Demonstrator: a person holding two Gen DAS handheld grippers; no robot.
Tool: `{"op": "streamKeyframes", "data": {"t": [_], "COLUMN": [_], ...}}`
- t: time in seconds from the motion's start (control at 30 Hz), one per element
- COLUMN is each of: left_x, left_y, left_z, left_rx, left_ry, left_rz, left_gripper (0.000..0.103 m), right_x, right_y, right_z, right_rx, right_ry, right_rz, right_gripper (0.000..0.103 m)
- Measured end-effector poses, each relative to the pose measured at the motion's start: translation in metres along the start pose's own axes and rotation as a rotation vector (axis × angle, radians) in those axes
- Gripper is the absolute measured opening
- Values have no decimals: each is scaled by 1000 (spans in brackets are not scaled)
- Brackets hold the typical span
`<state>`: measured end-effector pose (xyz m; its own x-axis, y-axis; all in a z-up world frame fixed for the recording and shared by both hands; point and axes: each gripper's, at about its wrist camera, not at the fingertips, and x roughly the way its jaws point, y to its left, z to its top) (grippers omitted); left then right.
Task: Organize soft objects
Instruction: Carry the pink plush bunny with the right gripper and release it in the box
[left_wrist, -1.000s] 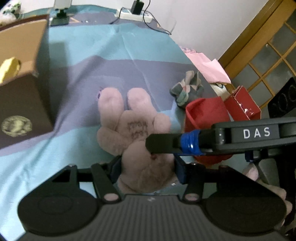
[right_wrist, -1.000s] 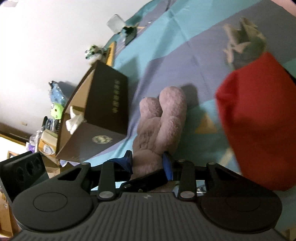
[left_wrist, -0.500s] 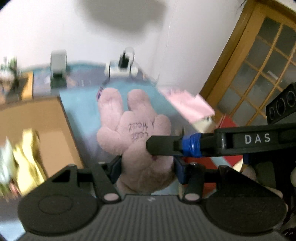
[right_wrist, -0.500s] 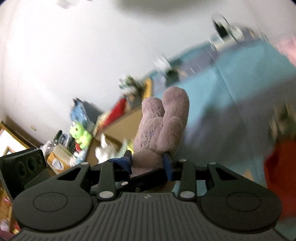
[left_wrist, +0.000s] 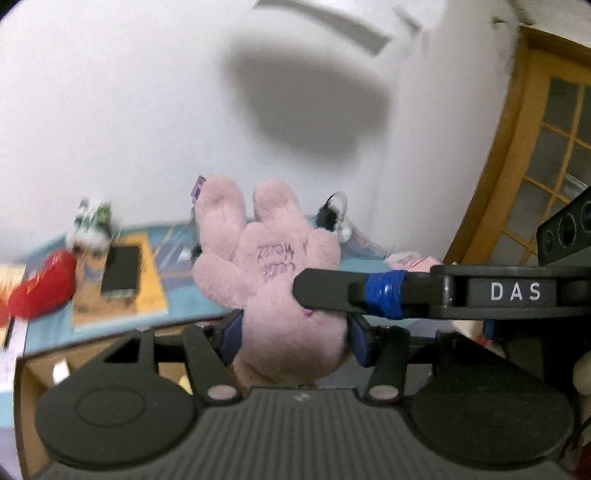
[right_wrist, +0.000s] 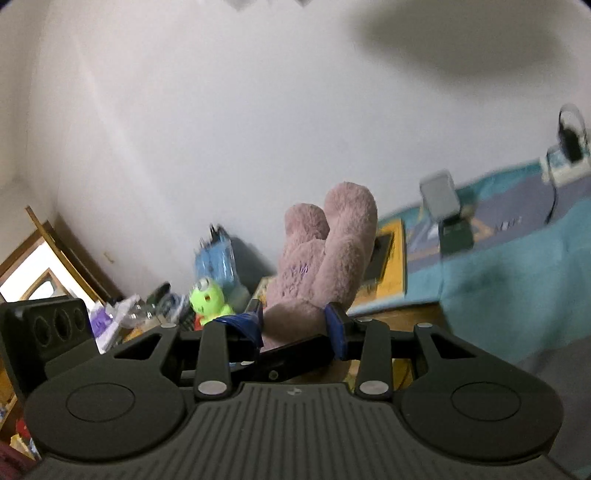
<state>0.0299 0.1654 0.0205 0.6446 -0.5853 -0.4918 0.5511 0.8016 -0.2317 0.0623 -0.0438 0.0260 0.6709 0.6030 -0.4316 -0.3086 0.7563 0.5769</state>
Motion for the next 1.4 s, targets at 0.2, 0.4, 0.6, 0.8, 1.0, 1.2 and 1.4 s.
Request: {"op": "streamKeyframes", "data": {"t": [0.2,0.4,0.6,0.8,1.0,1.2,1.4], "left_x": [40,72,84,90,77,61,37], "left_y": [42,55,52,48,46,43,40], "left_z": [-34,-66,-77,-76,-67,-65,-64], "left_rx": [-125,-202,-215,-201,-163,-112,-94], "left_ry": [170,307,367,393,359,359,332], "left_rz": [-13,-32,-49,-3,107,232,344], "left_gripper": [53,53,50,51,52,55,56], "right_x": [47,65,70,60,58,59,52], "right_y": [-17,-25,-23,-26,-23,-13,8], "right_z": [-30,-50,-58,-57,-55,-60,-62], "right_rx": [46,34,-6,22,19,-13,-93], "right_ry": [164,302,334,303,287,290,270], "right_rz": [-95,-190,-245,-252,-242,-246,-243], "right_gripper": [22,22,21,21,21,21,21]}}
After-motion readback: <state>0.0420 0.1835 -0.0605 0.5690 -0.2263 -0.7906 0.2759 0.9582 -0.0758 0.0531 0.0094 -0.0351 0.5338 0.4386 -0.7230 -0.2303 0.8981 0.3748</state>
